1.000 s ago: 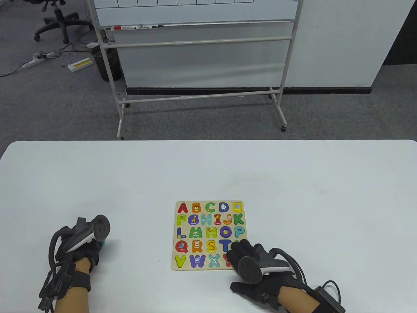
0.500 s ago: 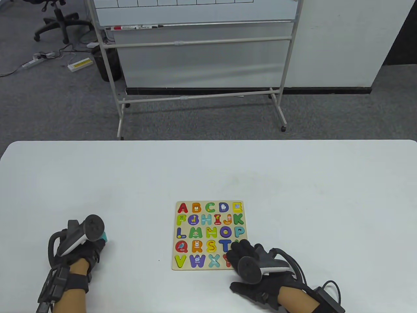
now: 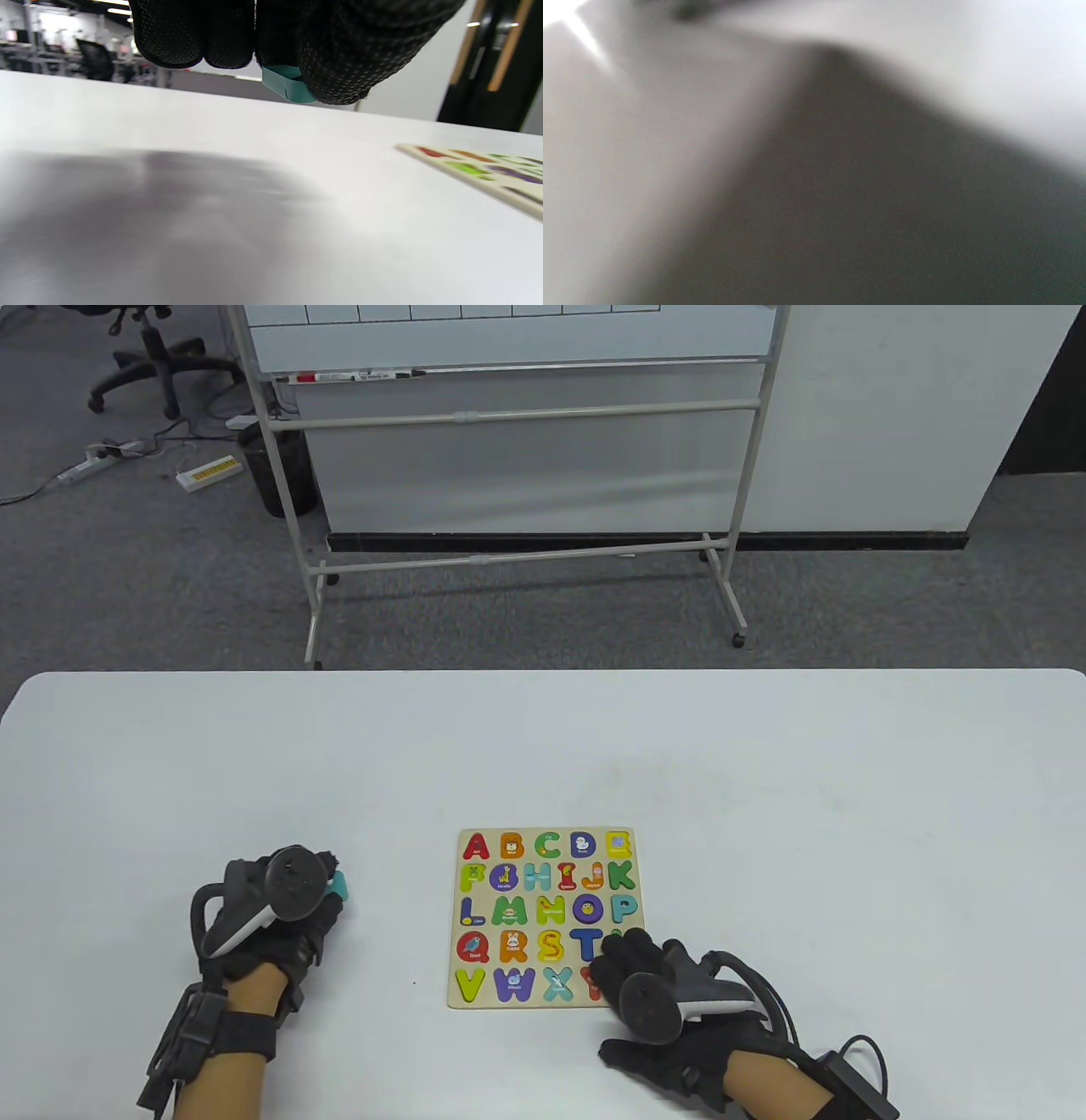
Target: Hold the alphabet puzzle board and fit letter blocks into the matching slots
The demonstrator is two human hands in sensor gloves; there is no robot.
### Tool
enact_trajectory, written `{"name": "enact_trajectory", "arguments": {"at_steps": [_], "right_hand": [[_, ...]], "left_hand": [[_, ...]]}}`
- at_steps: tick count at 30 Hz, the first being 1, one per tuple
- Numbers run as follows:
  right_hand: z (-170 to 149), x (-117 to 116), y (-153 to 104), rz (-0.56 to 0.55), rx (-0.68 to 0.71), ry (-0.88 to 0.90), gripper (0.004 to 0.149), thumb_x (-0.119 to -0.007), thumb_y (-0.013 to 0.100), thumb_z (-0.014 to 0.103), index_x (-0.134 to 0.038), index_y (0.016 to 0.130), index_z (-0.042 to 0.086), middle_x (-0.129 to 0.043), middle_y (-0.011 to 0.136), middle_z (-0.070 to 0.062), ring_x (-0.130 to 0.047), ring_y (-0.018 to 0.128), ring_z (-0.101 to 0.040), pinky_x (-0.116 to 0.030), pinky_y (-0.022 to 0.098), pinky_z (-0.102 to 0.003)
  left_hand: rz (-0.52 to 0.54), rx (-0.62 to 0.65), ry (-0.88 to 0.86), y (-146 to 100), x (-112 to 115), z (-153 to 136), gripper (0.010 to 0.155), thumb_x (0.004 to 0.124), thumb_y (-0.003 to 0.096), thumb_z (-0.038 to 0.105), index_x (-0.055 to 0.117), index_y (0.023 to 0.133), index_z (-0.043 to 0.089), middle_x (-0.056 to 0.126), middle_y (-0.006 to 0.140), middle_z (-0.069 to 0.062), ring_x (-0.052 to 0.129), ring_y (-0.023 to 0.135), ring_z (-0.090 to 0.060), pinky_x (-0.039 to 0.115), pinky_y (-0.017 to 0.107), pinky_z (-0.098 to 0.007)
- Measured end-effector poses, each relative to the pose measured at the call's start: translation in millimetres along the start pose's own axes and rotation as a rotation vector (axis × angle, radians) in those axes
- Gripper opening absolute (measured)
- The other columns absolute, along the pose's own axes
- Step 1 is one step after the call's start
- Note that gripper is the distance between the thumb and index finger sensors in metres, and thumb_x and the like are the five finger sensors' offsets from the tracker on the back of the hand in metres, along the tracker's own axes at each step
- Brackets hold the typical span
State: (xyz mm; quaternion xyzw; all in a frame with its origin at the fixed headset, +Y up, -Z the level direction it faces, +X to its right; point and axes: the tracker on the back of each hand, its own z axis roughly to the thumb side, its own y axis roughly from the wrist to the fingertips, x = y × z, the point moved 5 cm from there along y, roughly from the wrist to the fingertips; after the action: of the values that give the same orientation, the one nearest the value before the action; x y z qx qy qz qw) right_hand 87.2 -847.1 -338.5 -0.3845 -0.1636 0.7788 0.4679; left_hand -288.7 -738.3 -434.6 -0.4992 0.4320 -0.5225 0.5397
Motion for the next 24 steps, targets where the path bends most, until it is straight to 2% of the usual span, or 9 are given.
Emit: {"name": "enact_trajectory", "arguments": {"at_steps": [6, 13, 18, 24], "right_hand": [[0.0, 0.0, 0.0, 0.0, 0.0, 0.0, 0.09, -0.032, 0.054, 0.071, 0.021, 0.105, 0.019, 0.027, 0.109, -0.013, 0.022, 0.102, -0.039, -0.003, 0.071, -0.064], [-0.2, 0.3, 0.1, -0.006, -0.002, 0.001, 0.09, -0.032, 0.054, 0.071, 0.02, 0.105, 0.019, 0.026, 0.109, -0.013, 0.022, 0.102, -0.039, -0.003, 0.071, -0.064], [-0.2, 0.6, 0.1, -0.008, -0.002, 0.003, 0.09, -0.032, 0.054, 0.071, 0.02, 0.105, 0.019, 0.026, 0.109, -0.013, 0.022, 0.102, -0.039, -0.003, 0.071, -0.064], [-0.2, 0.7, 0.0, -0.009, -0.002, 0.005, 0.09, -0.033, 0.054, 0.071, 0.02, 0.105, 0.019, 0.026, 0.11, -0.013, 0.022, 0.102, -0.039, -0.003, 0.071, -0.064]], "left_hand": [[-0.016, 0.116, 0.063, 20.4, 7.4, 67.4, 0.06, 0.085, 0.0514, 0.04, 0.068, 0.103, 0.015, 0.06, 0.105, -0.018, 0.07, 0.096, -0.047, 0.042, 0.069, -0.075], [-0.02, 0.209, 0.013, 46.0, 20.5, 137.1, 0.059, 0.084, 0.0515, 0.04, 0.068, 0.103, 0.016, 0.06, 0.106, -0.018, 0.07, 0.097, -0.046, 0.041, 0.069, -0.075], [-0.035, 0.244, 0.008, 58.1, 29.3, 169.8, 0.059, 0.085, 0.0516, 0.04, 0.068, 0.103, 0.016, 0.06, 0.106, -0.017, 0.069, 0.098, -0.046, 0.04, 0.07, -0.075], [-0.06, 0.244, 0.007, 71.4, 41.6, 190.5, 0.059, 0.085, 0.0516, 0.04, 0.068, 0.103, 0.017, 0.06, 0.106, -0.017, 0.07, 0.097, -0.046, 0.039, 0.07, -0.076]]}}
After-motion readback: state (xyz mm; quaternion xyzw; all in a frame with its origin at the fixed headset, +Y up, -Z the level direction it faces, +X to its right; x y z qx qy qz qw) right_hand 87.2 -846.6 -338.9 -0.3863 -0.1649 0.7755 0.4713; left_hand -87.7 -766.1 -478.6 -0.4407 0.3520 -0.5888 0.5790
